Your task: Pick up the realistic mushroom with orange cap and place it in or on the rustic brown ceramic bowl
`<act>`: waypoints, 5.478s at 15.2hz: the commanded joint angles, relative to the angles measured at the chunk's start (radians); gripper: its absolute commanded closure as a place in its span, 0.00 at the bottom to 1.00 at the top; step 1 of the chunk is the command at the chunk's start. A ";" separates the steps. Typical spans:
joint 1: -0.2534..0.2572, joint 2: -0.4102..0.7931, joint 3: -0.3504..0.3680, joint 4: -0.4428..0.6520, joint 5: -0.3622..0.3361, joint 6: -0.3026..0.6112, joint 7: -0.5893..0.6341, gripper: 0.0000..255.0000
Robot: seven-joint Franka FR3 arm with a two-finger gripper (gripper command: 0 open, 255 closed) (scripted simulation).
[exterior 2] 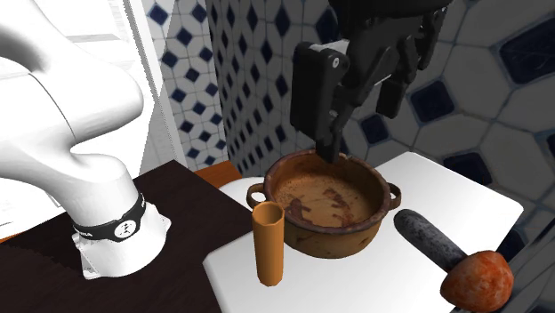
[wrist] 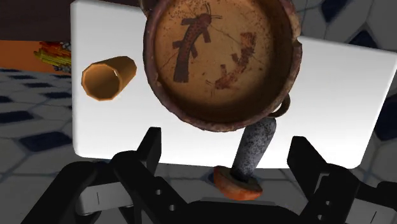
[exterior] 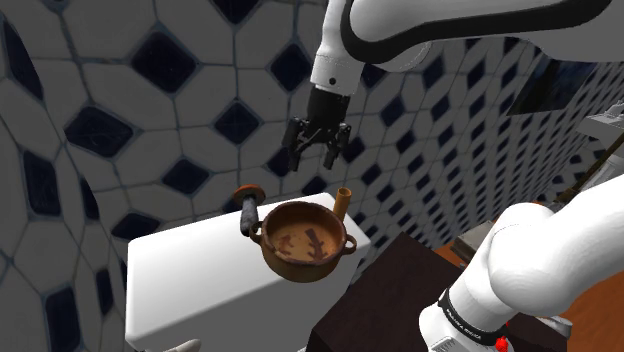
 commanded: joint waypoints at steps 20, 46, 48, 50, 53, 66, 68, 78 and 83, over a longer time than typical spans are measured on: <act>0.061 0.571 0.126 0.414 0.125 0.228 0.382 0.00; 0.050 0.490 0.137 0.238 0.002 0.368 0.500 0.00; 0.047 0.464 0.127 0.174 -0.050 0.407 0.519 0.00; 0.043 0.438 0.118 0.112 -0.107 0.445 0.543 0.00; 0.039 0.432 0.114 0.071 -0.147 0.481 0.561 0.00; 0.047 0.495 0.119 0.049 -0.163 0.565 0.573 0.00; 0.047 0.495 0.119 0.049 -0.163 0.565 0.573 1.00; 0.046 0.487 0.119 0.054 -0.161 0.552 0.573 1.00; 0.044 0.448 0.118 0.082 -0.154 0.486 0.573 1.00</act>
